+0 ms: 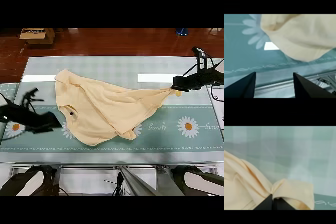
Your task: Fold the shirts.
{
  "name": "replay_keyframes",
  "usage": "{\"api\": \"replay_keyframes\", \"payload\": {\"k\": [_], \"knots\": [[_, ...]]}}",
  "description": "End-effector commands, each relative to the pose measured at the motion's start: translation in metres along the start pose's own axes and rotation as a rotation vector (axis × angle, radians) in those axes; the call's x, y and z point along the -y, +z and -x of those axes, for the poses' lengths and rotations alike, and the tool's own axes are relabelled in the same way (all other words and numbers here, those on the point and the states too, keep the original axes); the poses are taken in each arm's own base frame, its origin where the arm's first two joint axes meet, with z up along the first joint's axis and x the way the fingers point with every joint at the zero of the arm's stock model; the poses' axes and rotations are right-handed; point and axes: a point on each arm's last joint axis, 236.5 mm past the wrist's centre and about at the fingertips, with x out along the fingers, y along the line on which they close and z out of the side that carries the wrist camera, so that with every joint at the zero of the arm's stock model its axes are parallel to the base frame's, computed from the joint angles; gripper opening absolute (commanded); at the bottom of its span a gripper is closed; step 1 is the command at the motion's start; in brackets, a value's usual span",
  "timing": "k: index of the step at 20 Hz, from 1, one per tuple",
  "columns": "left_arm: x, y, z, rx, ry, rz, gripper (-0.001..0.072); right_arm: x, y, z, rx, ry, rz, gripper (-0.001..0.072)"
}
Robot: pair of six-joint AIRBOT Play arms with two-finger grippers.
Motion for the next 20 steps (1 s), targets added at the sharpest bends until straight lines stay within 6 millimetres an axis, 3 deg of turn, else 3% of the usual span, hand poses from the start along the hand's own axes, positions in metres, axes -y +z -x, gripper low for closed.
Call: {"api": "replay_keyframes", "payload": {"k": [1,7,11,13,15,16,19,20], "knots": [[0.031,-0.036,-0.052,-0.070,-0.158,0.036,0.0574,0.003,-0.002,0.000,-0.007,-0.014,0.024,0.0020],[0.059,-0.032,-0.088,-0.033,-0.204,0.013,0.0574,0.003,-0.001,0.000,-0.005,-0.015,0.025,0.0020],[0.054,-0.034,-0.116,-0.089,-0.162,0.034,0.0574,0.003,-0.001,0.000,-0.005,-0.015,0.028,0.0020],[0.055,-0.025,-0.126,-0.077,-0.171,0.081,0.0574,0.003,-0.001,0.000,-0.005,-0.015,0.028,0.0020],[0.059,-0.004,-0.131,-0.009,-0.202,0.145,0.0569,0.003,-0.002,0.000,-0.006,-0.015,0.028,0.0020],[0.060,0.008,-0.132,0.036,-0.209,0.170,0.0525,0.003,-0.002,0.000,-0.006,-0.015,0.028,0.0020],[0.065,0.032,-0.128,0.131,-0.243,0.218,0.0083,0.003,-0.002,0.000,-0.010,-0.014,0.028,0.0020],[0.072,0.033,-0.125,0.132,-0.263,0.178,0.0017,0.003,-0.003,0.000,-0.010,-0.014,0.028,0.0020]]}}
